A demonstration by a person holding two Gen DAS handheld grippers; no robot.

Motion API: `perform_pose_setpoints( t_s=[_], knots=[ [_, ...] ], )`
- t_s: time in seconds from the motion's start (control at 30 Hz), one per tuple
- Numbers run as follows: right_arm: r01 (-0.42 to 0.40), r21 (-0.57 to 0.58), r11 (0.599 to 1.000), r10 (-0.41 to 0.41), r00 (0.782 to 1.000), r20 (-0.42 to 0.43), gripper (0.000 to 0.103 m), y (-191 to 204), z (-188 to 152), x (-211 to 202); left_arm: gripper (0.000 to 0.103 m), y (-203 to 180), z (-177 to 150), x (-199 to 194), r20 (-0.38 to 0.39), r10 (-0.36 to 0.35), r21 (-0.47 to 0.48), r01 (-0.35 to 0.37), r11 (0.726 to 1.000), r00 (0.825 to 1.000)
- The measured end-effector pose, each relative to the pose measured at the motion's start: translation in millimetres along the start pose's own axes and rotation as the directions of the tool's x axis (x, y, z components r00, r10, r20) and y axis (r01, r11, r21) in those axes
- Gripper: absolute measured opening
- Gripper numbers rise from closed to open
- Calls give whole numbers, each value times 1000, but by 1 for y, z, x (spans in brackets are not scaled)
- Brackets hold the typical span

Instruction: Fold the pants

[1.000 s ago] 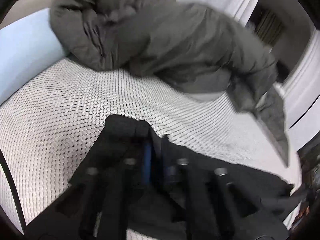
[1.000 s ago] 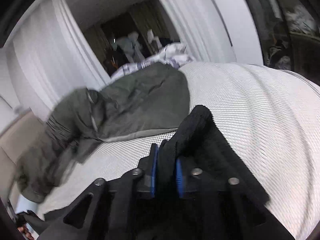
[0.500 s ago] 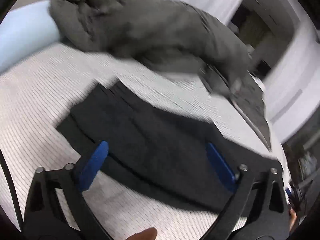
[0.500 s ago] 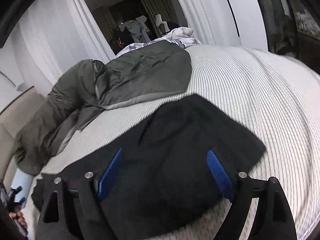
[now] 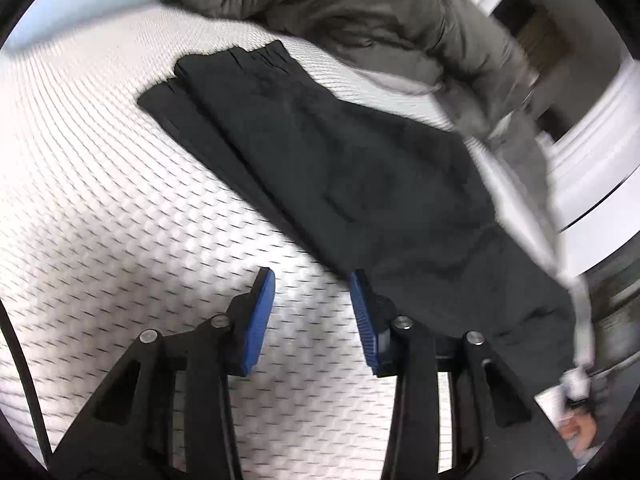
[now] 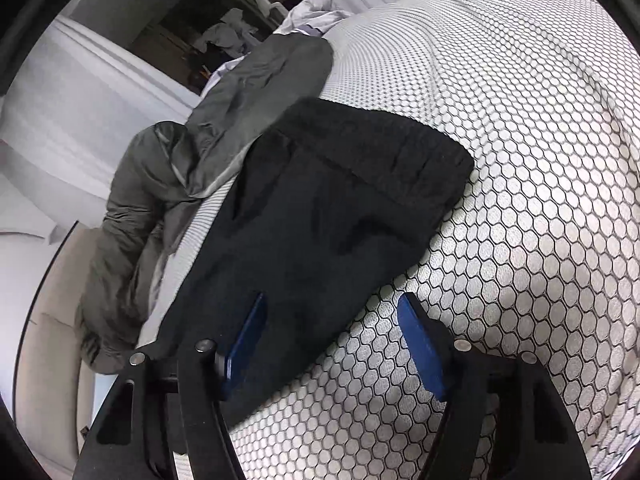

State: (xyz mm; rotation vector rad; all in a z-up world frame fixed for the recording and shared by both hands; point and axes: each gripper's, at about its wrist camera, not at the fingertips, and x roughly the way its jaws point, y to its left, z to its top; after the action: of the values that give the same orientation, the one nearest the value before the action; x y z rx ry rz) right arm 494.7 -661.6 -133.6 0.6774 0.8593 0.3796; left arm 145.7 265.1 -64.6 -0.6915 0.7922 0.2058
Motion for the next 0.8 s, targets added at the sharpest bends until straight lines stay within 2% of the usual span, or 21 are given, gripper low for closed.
perform_pose_setpoints(
  t_s=[0.07,0.13,0.2,0.3,0.33,0.43,0.47,0.5,0.57,0.6,0.67,0.8],
  knots=[
    [-28,4,1000,28,999,-17,70,-3,-1,0,44,6,6,15,-45,-93,-65,90,994,995],
    [-55,24,998,56,998,-33,70,-7,-3,4,44,4,13,30,-58,-82,-80,78,994,995],
    [-69,41,997,70,997,-32,70,-7,-2,9,43,2,18,38,-39,-93,-105,89,990,995],
    [-110,57,992,111,994,-17,70,-7,5,19,17,-1,26,45,10,-58,-133,59,989,998],
    [-132,61,989,132,991,-1,70,-6,8,22,13,-4,30,48,12,-59,-132,60,989,998],
    [-183,94,979,182,983,20,70,-5,18,42,10,-6,35,56,33,-47,-119,50,992,998],
    [-187,103,977,185,982,28,65,-4,21,48,9,-5,34,53,41,-49,-118,53,992,998],
    [-161,99,982,157,987,41,47,-1,24,55,9,-4,34,50,49,-50,-118,56,991,998],
    [-105,90,990,101,994,47,24,3,25,58,8,-3,33,44,65,-59,-117,66,991,996],
    [-113,87,990,109,992,56,18,4,25,56,8,-1,31,39,72,-65,-119,74,990,995],
    [-109,74,991,103,992,69,14,5,15,42,8,2,23,23,85,-68,-107,77,991,994],
    [-57,-39,998,60,995,74,13,6,-25,-4,8,19,-11,-25,104,-44,-91,54,994,994]
  ],
)
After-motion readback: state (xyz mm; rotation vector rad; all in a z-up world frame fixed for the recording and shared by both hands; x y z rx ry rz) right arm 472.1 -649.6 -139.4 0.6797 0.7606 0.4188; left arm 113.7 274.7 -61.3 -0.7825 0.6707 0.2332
